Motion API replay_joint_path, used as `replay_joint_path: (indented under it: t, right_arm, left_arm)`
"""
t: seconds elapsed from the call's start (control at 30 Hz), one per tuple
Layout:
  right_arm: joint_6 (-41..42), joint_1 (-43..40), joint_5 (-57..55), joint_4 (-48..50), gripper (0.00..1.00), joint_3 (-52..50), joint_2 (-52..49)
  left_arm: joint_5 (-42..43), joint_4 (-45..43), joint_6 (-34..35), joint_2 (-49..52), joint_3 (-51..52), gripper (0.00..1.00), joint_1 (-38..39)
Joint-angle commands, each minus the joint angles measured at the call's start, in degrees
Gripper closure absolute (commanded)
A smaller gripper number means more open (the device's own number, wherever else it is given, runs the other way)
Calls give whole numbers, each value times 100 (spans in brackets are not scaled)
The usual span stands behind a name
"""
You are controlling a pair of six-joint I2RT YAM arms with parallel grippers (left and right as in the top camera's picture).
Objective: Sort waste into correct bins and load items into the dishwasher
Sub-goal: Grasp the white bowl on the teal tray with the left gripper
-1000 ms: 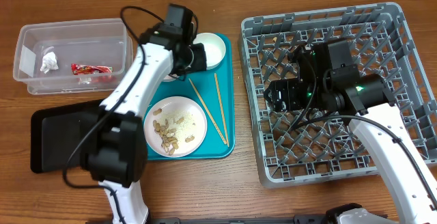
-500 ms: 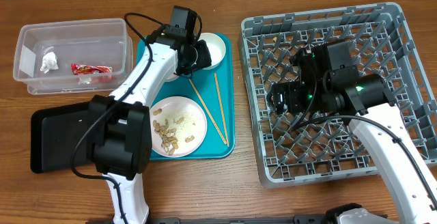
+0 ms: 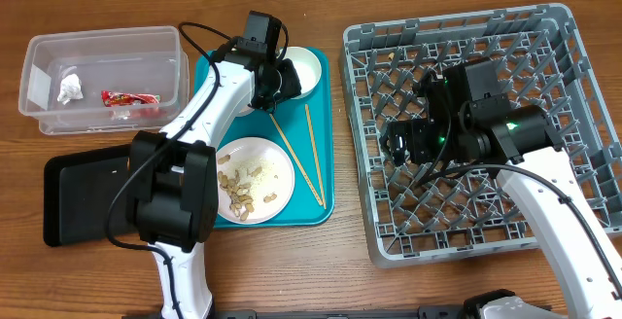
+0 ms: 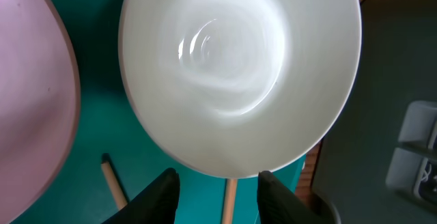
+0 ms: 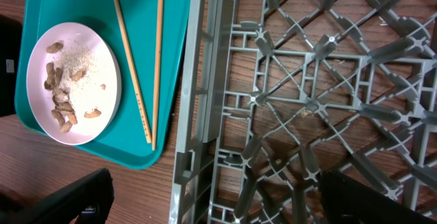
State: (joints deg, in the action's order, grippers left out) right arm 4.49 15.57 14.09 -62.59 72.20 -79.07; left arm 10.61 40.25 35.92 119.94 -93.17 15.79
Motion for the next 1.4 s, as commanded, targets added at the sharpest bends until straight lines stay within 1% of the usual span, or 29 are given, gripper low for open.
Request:
replay_joint_path:
  t: [0.0,0.3,0.5,0.67,0.83,1.2,1.37]
  right_arm:
    - [2,22,-61,28,1,61,63]
    - [2,22,-59,-37,1,61,63]
    - [0,22,-59,-94,1,61,63]
    - [2,22,-59,-98,0,61,63]
    - [2,22,-57,-111,0,61,63]
    - [2,22,-57,-125,0,61,63]
    - [2,22,-57,-125,0,61,63]
  left_arm:
    - [-243,-2,81,70,-72,60,55]
    - [-511,-2,358,72,-72,58,68]
    - [-702,-7,354,72,-72,57,85]
    - [-721,-2,354,72,-70,57,92]
    - [-964,-9,356,72,-70,58,116]
    - [-1060,-116,354,199,-68,56,125]
    - [-1067,-155,352,275,-68,57,122]
